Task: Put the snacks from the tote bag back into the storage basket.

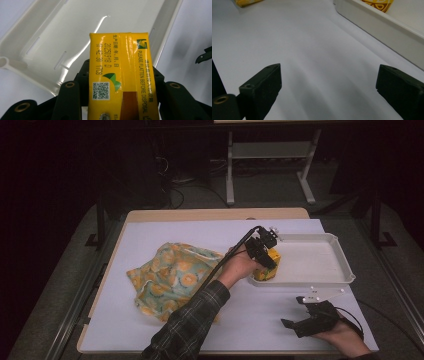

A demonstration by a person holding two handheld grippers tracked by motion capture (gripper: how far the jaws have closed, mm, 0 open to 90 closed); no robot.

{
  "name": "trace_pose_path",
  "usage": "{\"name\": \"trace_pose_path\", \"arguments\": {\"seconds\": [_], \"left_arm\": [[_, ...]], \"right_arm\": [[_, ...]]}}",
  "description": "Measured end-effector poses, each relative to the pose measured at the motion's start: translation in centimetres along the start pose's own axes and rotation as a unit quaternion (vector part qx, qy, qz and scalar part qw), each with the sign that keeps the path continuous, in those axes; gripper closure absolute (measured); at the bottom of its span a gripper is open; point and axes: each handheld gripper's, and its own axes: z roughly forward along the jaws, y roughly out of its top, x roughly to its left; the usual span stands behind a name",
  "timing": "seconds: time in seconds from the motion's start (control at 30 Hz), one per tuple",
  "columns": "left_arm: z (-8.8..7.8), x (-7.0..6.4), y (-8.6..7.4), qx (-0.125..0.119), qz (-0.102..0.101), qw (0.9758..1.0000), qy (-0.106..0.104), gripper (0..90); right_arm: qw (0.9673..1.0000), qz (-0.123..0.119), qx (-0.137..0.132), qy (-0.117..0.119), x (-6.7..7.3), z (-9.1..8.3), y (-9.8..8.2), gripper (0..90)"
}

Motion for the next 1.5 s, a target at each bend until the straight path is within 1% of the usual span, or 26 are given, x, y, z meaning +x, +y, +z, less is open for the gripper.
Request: {"name": "trace_pose_path", "arguments": {"seconds": [0.07,0.13,0.33,0.37,0.4,0.43,0.47,0.5,0.53,0.63,0.67,0.73,0.87,0.93,0.97,1.03,1.07,1.13,1.17,1.27,1.3,1.33,1.37,1.4,1.5], "left_arm": [[0.2,0.0,-0.1,0.001,-0.001,1.0000,0.001,52.2],[0.2,0.1,-0.2,0.008,0.003,1.0000,0.000,52.1],[0.2,0.0,-0.3,0.005,0.009,0.9999,-0.001,51.2],[0.1,0.0,-0.4,-0.009,0.004,0.9999,-0.005,47.6],[0.1,0.0,-0.4,-0.009,0.004,0.9999,-0.005,45.3],[0.0,0.0,-0.5,-0.009,0.005,0.9999,-0.006,45.3],[-0.1,0.0,-0.6,-0.015,0.000,0.9999,-0.007,42.2],[-0.2,0.1,-0.7,-0.016,0.002,0.9998,-0.010,42.2],[-0.4,0.1,-0.8,-0.018,0.002,0.9997,-0.013,40.1],[-0.9,0.3,-1.2,-0.027,0.007,0.9994,-0.019,35.0],[-1.2,0.4,-1.3,-0.028,0.013,0.9994,-0.019,34.1],[-1.7,0.5,-1.6,-0.028,0.015,0.9992,-0.023,31.2],[-2.8,0.8,-2.4,-0.029,0.025,0.9989,-0.028,26.3],[-3.0,0.8,-2.6,-0.033,0.022,0.9988,-0.029,25.5],[-3.3,0.9,-2.8,-0.032,0.028,0.9987,-0.029,25.1],[-3.5,0.8,-3.1,-0.037,0.025,0.9986,-0.028,23.7],[-3.8,0.9,-3.3,-0.032,0.031,0.9987,-0.026,23.4],[-4.2,0.9,-3.8,-0.031,0.035,0.9986,-0.026,22.4],[-4.4,0.9,-4.0,-0.036,0.031,0.9985,-0.029,22.2],[-5.2,1.1,-4.7,-0.034,0.041,0.9982,-0.027,22.3],[-5.4,1.0,-5.0,-0.039,0.032,0.9983,-0.028,22.2],[-5.6,1.1,-5.2,-0.038,0.035,0.9983,-0.026,22.2],[-6.0,1.1,-5.5,-0.039,0.033,0.9984,-0.024,22.3],[-6.2,1.1,-5.7,-0.039,0.033,0.9984,-0.023,22.3],[-7.2,1.4,-6.5,-0.042,0.027,0.9986,-0.019,22.3]], "right_arm": [[1.0000,0.000,0.001,0.000,0.0,0.0,0.0,6.2],[1.0000,0.002,0.001,0.000,0.0,0.0,0.0,6.2],[1.0000,0.001,0.001,0.000,0.1,0.0,0.0,6.2],[1.0000,0.002,0.002,0.000,0.1,0.0,0.0,6.2],[1.0000,0.002,0.002,0.000,0.1,0.0,0.0,6.2],[1.0000,0.002,0.002,0.000,0.1,0.0,0.0,6.2],[1.0000,0.001,0.001,0.001,0.1,0.0,0.0,6.2],[1.0000,0.001,0.001,0.001,0.1,0.0,0.0,6.2],[1.0000,0.001,0.001,0.001,0.1,0.0,0.0,6.2],[1.0000,0.001,0.001,0.001,0.1,0.0,0.0,6.2],[1.0000,0.002,0.001,0.001,0.1,0.0,0.0,6.2],[1.0000,0.004,0.002,0.001,0.1,0.0,0.0,6.2],[1.0000,0.004,0.003,0.000,0.1,0.1,0.0,6.2],[1.0000,0.004,0.003,0.000,0.1,0.1,0.0,6.2],[1.0000,0.004,0.003,0.000,0.1,0.1,0.0,6.2],[1.0000,0.004,0.004,-0.001,0.1,0.1,0.0,6.2],[1.0000,0.004,0.003,-0.001,0.1,0.1,0.0,6.2],[1.0000,0.004,0.003,-0.001,0.1,0.1,0.0,6.2],[1.0000,0.004,0.003,-0.002,0.1,0.1,0.0,6.2],[1.0000,0.004,0.008,-0.002,0.0,0.0,0.0,6.2],[1.0000,0.004,0.009,-0.002,0.0,0.0,0.0,6.2],[0.9999,0.010,0.008,-0.003,0.1,0.1,-0.1,6.2],[0.9999,0.011,0.007,-0.003,0.1,0.1,-0.1,6.2],[0.9999,0.006,0.010,-0.004,-0.1,0.0,-0.1,6.2],[0.9999,0.007,0.012,-0.003,-0.1,0.1,0.0,6.3]]}}
